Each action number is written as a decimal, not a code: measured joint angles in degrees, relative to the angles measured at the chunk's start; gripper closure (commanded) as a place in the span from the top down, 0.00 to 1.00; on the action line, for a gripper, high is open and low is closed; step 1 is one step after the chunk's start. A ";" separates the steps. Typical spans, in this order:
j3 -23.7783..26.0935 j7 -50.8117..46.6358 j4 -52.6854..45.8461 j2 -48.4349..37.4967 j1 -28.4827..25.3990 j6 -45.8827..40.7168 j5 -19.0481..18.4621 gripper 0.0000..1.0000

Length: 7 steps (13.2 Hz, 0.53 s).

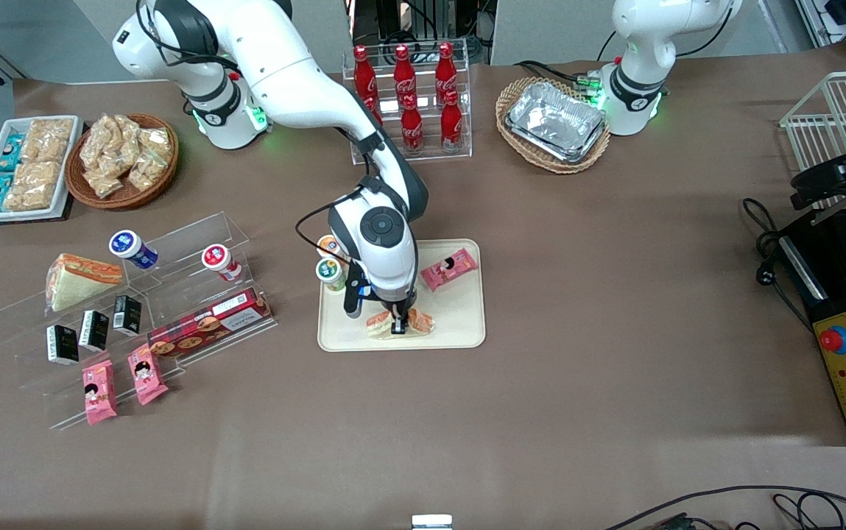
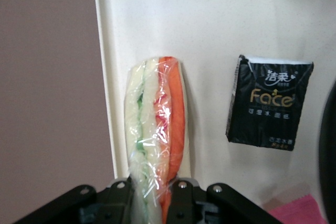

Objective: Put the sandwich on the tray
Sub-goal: 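Lower the sandwich onto the tray and open the right gripper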

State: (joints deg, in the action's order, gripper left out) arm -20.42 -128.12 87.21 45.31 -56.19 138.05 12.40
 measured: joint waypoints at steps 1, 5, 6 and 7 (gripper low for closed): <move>-0.07 0.74 -0.01 0.00 0.00 0.05 0.00 0.10; -0.29 3.86 -0.04 -0.04 0.46 0.19 0.00 0.60; -0.32 4.03 -0.07 -0.08 0.47 0.24 0.00 0.93; -0.35 4.05 -0.14 -0.15 0.46 0.30 0.00 0.95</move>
State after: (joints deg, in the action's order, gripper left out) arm -20.77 -124.06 87.07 45.16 -55.72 138.35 12.40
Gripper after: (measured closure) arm 0.767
